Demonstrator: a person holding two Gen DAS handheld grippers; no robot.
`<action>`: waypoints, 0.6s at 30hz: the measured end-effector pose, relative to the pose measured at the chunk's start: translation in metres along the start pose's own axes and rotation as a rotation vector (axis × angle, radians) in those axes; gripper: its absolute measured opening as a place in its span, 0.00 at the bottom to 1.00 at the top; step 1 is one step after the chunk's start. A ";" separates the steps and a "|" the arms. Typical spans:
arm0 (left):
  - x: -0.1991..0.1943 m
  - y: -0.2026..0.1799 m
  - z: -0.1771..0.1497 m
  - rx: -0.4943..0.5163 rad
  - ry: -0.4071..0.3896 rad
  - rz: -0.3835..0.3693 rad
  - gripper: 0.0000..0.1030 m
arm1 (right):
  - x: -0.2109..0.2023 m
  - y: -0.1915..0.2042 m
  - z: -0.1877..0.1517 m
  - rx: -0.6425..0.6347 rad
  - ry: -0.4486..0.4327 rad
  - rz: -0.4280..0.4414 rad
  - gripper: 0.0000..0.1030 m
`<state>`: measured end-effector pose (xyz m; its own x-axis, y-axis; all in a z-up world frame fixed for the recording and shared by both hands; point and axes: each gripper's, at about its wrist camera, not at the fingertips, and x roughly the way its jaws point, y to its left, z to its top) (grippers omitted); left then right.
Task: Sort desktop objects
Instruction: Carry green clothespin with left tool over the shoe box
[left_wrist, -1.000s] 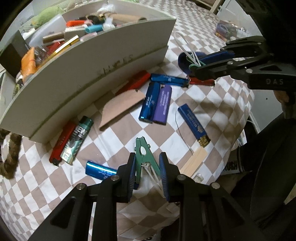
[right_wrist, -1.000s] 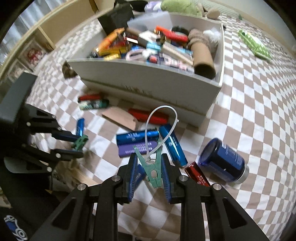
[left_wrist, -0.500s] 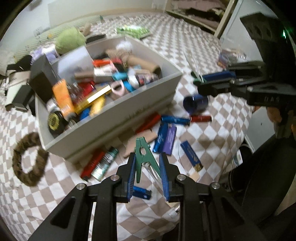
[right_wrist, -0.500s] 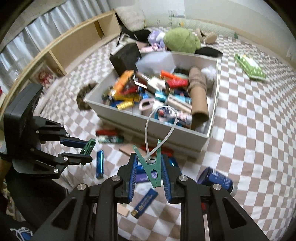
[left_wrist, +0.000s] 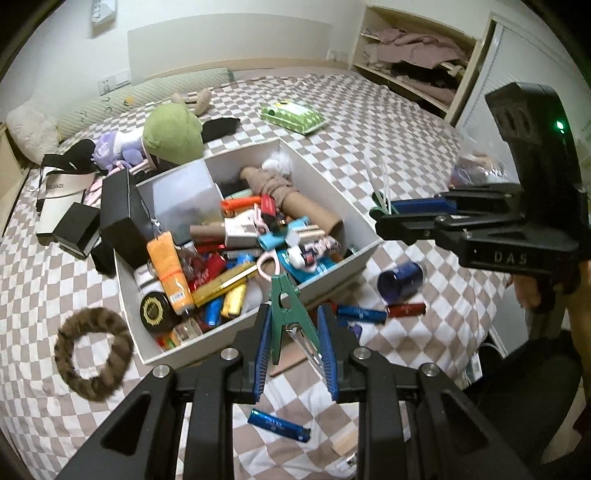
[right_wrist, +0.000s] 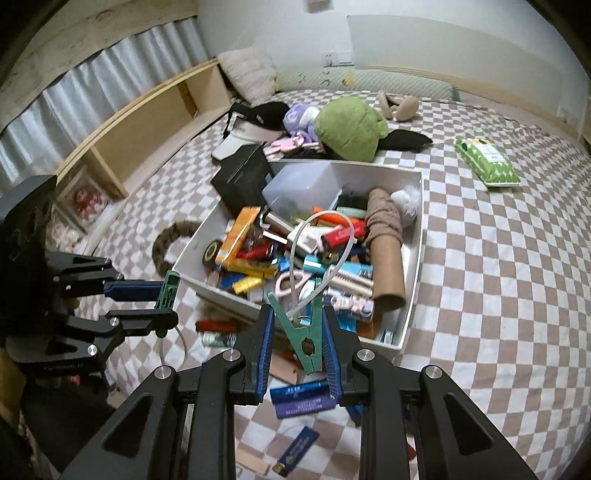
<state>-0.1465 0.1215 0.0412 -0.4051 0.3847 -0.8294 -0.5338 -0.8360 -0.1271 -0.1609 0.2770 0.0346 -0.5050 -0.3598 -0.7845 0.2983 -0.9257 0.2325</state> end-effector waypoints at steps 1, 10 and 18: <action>0.000 0.000 0.003 -0.006 -0.006 0.004 0.24 | -0.001 -0.001 0.002 0.006 -0.006 -0.004 0.25; -0.002 0.005 0.035 -0.070 -0.079 0.024 0.24 | -0.002 -0.009 0.019 0.051 -0.052 -0.047 0.25; -0.005 0.012 0.063 -0.127 -0.152 0.029 0.24 | 0.009 -0.023 0.033 0.103 -0.056 -0.086 0.25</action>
